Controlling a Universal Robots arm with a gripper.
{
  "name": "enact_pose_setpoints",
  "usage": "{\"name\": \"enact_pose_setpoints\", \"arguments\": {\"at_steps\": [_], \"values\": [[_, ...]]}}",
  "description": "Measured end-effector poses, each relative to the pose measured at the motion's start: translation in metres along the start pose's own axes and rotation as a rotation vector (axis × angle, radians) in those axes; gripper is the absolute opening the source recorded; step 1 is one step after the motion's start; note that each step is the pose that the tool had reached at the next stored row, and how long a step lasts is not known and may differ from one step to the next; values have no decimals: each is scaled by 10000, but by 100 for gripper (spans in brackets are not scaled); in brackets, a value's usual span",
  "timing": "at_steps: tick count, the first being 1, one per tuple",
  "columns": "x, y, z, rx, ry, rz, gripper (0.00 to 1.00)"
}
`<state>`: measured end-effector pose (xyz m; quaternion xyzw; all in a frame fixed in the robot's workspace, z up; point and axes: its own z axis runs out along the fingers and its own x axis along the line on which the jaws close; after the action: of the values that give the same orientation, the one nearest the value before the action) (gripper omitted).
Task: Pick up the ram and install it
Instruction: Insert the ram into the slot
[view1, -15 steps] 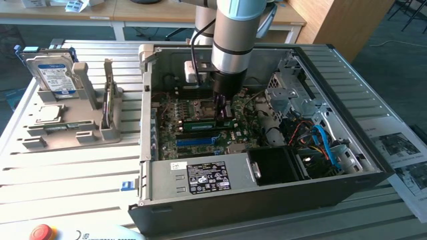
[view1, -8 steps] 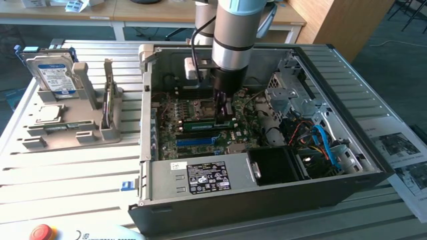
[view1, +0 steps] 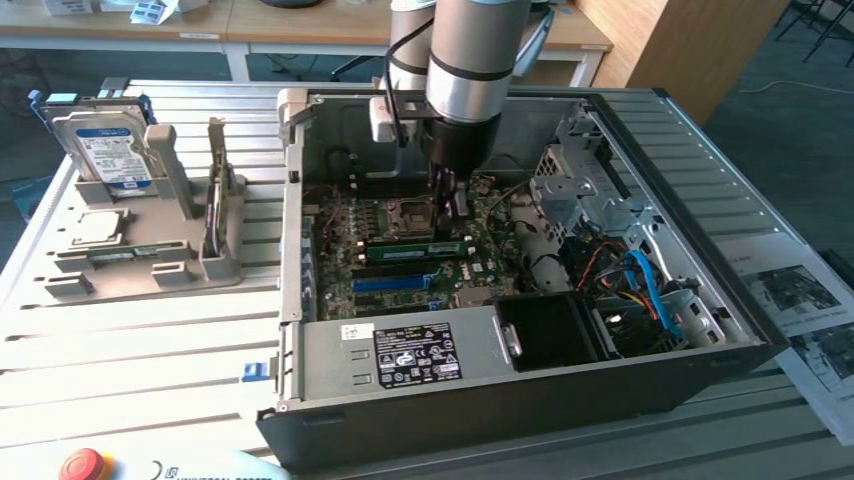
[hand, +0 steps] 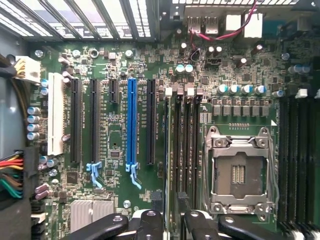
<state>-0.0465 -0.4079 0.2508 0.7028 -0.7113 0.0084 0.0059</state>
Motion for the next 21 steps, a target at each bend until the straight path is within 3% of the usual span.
{"name": "enact_pose_setpoints", "arguments": {"at_steps": [21], "values": [[7, -1, -338, 1, 1, 0, 24]]}}
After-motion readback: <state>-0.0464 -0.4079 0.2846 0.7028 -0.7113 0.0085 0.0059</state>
